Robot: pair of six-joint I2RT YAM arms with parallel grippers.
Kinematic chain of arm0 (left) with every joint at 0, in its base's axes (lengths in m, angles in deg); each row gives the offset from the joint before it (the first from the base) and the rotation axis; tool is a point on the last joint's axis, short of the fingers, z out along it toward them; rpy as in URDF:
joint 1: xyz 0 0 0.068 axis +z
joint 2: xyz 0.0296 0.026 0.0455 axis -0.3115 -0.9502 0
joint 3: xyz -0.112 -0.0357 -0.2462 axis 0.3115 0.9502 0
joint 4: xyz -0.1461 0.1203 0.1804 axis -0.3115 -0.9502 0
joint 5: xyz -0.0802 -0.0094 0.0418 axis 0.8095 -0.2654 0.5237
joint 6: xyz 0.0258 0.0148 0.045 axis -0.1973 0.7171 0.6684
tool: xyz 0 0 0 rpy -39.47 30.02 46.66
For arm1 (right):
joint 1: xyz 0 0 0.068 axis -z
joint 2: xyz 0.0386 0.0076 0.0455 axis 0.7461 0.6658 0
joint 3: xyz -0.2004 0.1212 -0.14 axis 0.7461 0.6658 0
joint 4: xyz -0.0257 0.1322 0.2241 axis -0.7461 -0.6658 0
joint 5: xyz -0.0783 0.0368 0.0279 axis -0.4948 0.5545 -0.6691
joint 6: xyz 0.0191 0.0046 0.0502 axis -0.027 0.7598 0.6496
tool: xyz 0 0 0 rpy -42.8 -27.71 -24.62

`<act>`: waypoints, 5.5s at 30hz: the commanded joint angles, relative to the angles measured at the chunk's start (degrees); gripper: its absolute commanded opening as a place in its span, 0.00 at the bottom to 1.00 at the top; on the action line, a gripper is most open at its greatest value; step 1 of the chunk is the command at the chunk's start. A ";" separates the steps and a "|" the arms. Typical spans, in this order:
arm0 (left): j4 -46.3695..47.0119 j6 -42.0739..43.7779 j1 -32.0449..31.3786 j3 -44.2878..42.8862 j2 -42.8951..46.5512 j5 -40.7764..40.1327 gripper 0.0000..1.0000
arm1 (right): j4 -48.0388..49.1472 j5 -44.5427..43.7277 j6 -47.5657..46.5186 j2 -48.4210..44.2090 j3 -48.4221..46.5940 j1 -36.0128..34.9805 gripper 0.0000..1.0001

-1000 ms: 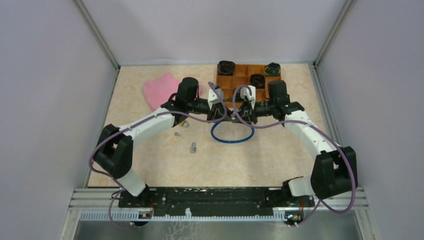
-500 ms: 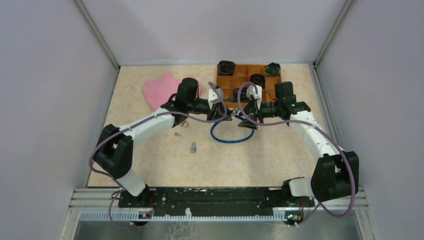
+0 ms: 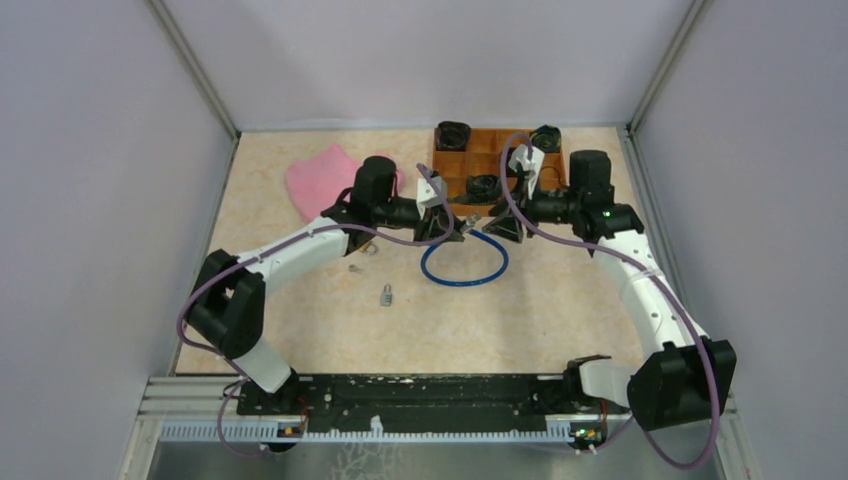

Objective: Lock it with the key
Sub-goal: Lock the lock, then place the lock at the center of the board.

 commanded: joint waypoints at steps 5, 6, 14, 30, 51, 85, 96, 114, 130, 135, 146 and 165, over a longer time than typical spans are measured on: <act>-1.35 2.60 -1.31 1.49 1.26 -1.20 0.00 | 2.58 -7.73 11.64 0.89 -7.02 -5.57 0.41; -1.44 2.85 -1.43 1.47 1.31 -1.33 0.01 | 2.54 -7.82 11.91 1.27 -7.30 -5.69 0.39; -1.84 2.90 -1.70 1.40 1.17 -2.04 0.01 | 1.92 -8.92 9.76 1.63 -7.66 -5.73 0.34; -4.98 5.98 -1.70 0.34 1.10 -1.30 0.01 | 0.10 -6.03 5.22 2.98 -7.83 -5.76 0.20; -11.88 7.71 -1.62 -2.98 -0.30 5.48 0.00 | -15.73 -0.05 -38.86 7.05 -11.89 -5.72 0.00; -16.89 11.33 -1.61 -1.42 0.24 -0.38 0.00 | -18.11 2.81 -35.73 7.63 -16.63 -0.13 0.00; -16.85 10.93 -1.61 -1.37 0.13 -0.96 0.00 | -19.56 2.24 -35.98 7.48 -17.84 0.87 0.00; -16.63 10.22 -1.62 -1.29 0.36 -1.59 0.00 | -18.28 1.12 -33.73 6.76 -17.69 2.83 0.00; -13.88 -5.73 0.41 -10.05 0.23 0.86 0.00 | 9.85 -31.19 3.46 -3.98 -4.58 7.38 0.00; -8.87 -18.44 0.43 -12.22 1.01 3.82 0.00 | 6.81 -29.97 1.08 -6.10 -2.03 7.37 0.00; -2.12 -42.34 3.39 -11.71 -2.08 -3.30 0.00 | -4.11 -24.92 -6.02 -11.53 -0.01 7.37 0.00; 24.38 -70.85 10.50 -5.20 -26.14 4.33 0.12 | -13.83 -14.37 -13.36 -11.39 7.43 1.11 0.00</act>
